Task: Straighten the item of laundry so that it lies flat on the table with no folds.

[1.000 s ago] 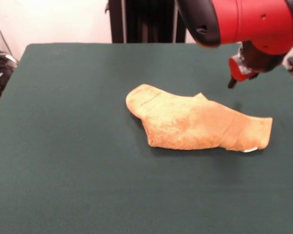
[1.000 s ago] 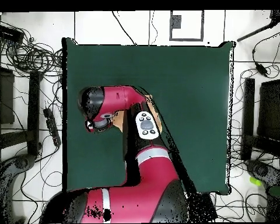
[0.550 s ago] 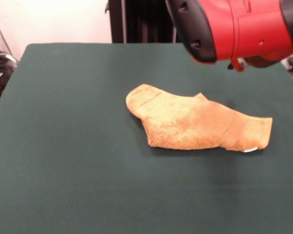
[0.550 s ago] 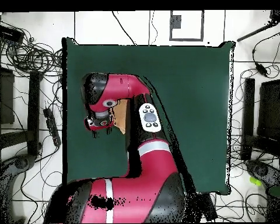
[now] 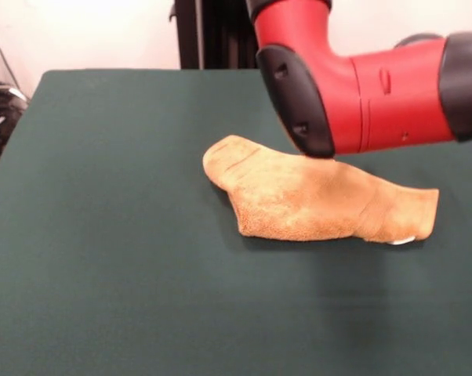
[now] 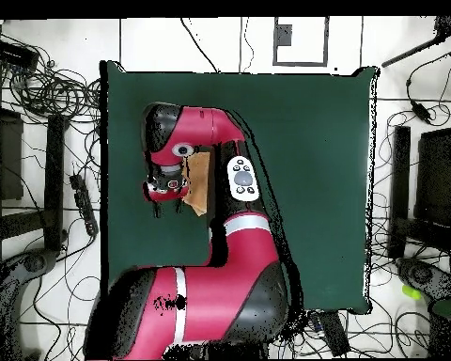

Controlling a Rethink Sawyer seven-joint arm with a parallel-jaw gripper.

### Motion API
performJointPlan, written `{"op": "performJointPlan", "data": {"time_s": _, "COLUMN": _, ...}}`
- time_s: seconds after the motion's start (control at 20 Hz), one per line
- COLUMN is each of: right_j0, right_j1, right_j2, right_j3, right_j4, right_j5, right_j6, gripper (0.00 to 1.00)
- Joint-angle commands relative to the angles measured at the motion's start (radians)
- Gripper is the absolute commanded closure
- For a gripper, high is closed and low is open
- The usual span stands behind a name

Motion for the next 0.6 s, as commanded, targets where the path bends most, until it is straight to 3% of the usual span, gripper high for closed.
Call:
{"op": "performJointPlan", "data": {"time_s": 0.05, "right_j0": 0.055, "right_j1": 0.028, "right_j2": -0.022, "right_j3": -0.104, "right_j4": -0.035, "right_j5": -0.047, "right_j6": 0.252, "gripper": 0.0}}
{"op": "performJointPlan", "data": {"time_s": 0.15, "right_j0": 0.052, "right_j1": 0.006, "right_j2": -0.026, "right_j3": -0.116, "right_j4": -0.072, "right_j5": -0.136, "right_j6": 0.174, "gripper": 0.0}}
{"op": "performJointPlan", "data": {"time_s": 0.25, "right_j0": 0.044, "right_j1": 0.005, "right_j2": -0.016, "right_j3": -0.142, "right_j4": -0.064, "right_j5": -0.087, "right_j6": 0.15, "gripper": 0.0}}
{"op": "performJointPlan", "data": {"time_s": 0.45, "right_j0": 0.023, "right_j1": 0.033, "right_j2": 0.022, "right_j3": -0.207, "right_j4": 0.019, "right_j5": 0.25, "right_j6": 0.243, "gripper": 0.0}}
{"op": "performJointPlan", "data": {"time_s": 0.6, "right_j0": 0.014, "right_j1": 0.023, "right_j2": 0.027, "right_j3": -0.182, "right_j4": 0.084, "right_j5": 0.396, "right_j6": 0.322, "gripper": 0.0}}
